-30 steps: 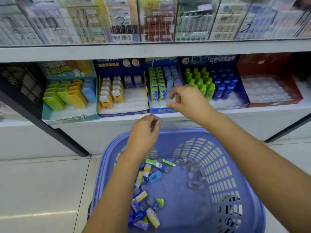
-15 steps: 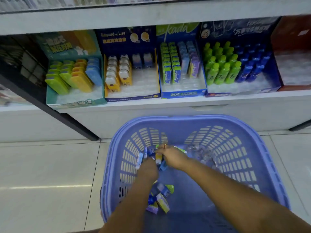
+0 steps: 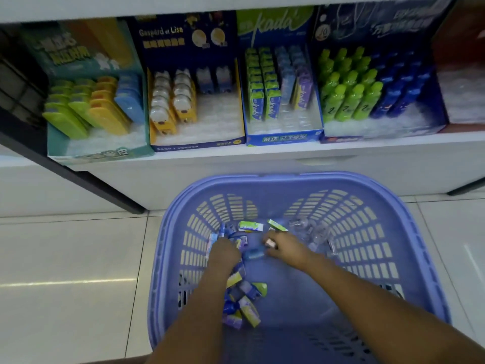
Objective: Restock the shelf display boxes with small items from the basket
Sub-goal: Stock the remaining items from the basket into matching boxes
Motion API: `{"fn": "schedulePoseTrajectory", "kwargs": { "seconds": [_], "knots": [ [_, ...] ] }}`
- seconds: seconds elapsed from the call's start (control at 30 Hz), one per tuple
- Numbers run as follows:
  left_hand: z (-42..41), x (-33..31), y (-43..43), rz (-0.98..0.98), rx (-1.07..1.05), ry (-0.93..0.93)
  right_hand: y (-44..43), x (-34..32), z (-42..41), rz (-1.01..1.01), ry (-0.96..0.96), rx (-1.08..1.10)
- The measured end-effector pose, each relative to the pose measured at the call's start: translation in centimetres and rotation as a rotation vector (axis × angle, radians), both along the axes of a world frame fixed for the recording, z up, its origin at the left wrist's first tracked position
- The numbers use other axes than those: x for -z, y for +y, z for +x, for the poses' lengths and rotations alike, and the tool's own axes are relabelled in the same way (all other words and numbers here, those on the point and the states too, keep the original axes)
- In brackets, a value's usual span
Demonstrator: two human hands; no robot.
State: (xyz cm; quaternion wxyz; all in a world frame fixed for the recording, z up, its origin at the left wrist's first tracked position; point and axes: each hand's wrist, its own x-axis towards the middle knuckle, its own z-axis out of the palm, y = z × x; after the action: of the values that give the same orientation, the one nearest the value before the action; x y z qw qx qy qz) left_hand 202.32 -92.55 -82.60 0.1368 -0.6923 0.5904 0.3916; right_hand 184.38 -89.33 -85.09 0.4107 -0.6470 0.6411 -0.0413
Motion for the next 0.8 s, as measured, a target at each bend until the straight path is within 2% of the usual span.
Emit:
{"fn": "schedulePoseTrajectory", "kwargs": {
  "seconds": [0.07,0.13,0.2,0.37,0.47,0.57,0.67,0.8],
  "knots": [
    [-0.2,-1.8,-1.2,0.05,-0.069,0.107,-0.5,-2.2,-0.8,0.124,-0.301,0.266],
    [-0.4,-3.7,-2.0,0.112,-0.193,0.309,-1.2,-5.1,-1.5,0.25,-0.594,0.414],
    [-0.6,-6.2,-2.6,0.18,-0.337,0.548,-2.0,-8.4,-2.1,0.329,-0.74,0.413],
    [0.4,-13.5,-4.3,0.152,-0.242,0.784,-3.3,-17.0,-2.2,0.276,-0.904,0.267],
    [1.9,-17.4,-5.4,0.003,-0.208,0.87,-4.0,-21.4,-0.8,-0.003,-0.839,0.277],
    [4.0,-20.4,-6.2,-0.243,-0.246,0.951,-5.3,-24.7,0.9,-0.316,-0.731,0.306],
    [5.8,-21.7,-6.6,-0.435,-0.423,1.013,-7.8,-26.4,2.9,-0.526,-0.558,0.318],
    [7.4,-21.7,-6.7,-0.487,-0.658,1.117,-11.9,-26.9,6.2,-0.773,-0.349,0.316]
  ]
}}
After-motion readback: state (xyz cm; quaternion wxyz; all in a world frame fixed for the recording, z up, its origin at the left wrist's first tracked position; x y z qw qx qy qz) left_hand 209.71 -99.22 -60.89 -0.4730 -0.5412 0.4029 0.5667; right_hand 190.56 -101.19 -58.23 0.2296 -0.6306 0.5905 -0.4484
